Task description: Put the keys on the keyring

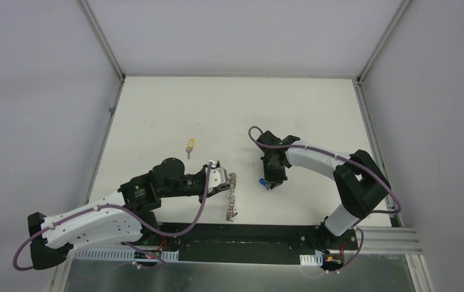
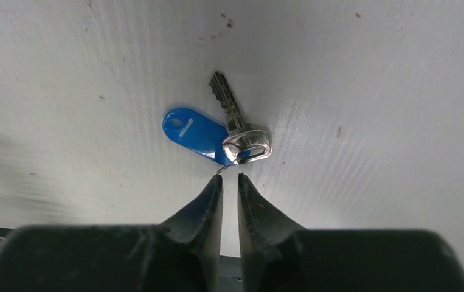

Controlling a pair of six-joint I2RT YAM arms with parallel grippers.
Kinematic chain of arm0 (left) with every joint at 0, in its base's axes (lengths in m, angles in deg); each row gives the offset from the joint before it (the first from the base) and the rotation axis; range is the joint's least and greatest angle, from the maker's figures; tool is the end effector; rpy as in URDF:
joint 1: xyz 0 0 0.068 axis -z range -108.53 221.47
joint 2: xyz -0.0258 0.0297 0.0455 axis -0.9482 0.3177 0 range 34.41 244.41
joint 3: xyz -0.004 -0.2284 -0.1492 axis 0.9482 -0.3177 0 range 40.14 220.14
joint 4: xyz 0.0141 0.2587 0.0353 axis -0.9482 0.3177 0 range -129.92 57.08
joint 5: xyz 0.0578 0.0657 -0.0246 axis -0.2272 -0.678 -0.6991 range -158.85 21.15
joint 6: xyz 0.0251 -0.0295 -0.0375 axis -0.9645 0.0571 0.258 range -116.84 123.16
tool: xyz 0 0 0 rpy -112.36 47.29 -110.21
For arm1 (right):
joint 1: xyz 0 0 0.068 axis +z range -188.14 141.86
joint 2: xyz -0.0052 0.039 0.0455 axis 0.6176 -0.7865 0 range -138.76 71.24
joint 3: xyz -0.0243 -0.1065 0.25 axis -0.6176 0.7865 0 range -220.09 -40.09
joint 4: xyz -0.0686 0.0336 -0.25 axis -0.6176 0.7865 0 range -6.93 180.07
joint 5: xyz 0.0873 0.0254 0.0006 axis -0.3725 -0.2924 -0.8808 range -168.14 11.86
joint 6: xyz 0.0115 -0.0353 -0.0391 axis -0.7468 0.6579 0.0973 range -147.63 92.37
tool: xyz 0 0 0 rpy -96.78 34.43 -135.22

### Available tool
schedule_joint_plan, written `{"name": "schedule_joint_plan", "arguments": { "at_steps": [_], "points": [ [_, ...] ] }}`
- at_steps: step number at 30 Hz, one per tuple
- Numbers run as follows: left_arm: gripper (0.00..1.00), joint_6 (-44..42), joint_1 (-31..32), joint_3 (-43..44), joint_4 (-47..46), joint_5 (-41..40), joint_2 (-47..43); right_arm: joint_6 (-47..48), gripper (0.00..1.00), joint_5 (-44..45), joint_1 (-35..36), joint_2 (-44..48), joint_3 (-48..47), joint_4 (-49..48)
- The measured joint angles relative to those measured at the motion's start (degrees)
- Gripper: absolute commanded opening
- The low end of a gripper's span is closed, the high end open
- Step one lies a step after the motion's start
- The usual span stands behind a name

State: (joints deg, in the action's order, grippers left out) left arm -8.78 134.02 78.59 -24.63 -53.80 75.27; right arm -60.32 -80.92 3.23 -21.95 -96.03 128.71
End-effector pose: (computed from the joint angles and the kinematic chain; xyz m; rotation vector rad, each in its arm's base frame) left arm 0.0706 -0.1558 0.3030 1.3299 1.4384 -0.8417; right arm 0.2087 0.1860 0.1679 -0.2366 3.0576 0.1744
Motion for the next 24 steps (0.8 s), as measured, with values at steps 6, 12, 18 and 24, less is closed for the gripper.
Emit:
{"name": "schedule_joint_plan", "arguments": {
  "at_steps": [6, 12, 18, 24],
  "points": [
    [0.00, 0.0, 0.0, 0.0, 0.0, 0.0, 0.2, 0.2, 0.00, 3.1, 1.0, 0.0, -0.1, 1.4],
    [0.00, 0.0, 0.0, 0.0, 0.0, 0.0, 0.3, 0.5, 0.00, 4.3, 1.3, 1.4, -0.1, 2.1],
    [0.00, 0.0, 0.0, 0.0, 0.0, 0.0, 0.3, 1.2, 0.33, 4.5, 1.3, 4.3, -0.2, 2.3],
    [0.00, 0.0, 0.0, 0.0, 0.0, 0.0, 0.3, 1.6, 0.34, 4.4, 1.7, 3.3, -1.6, 2.3]
  ]
}}
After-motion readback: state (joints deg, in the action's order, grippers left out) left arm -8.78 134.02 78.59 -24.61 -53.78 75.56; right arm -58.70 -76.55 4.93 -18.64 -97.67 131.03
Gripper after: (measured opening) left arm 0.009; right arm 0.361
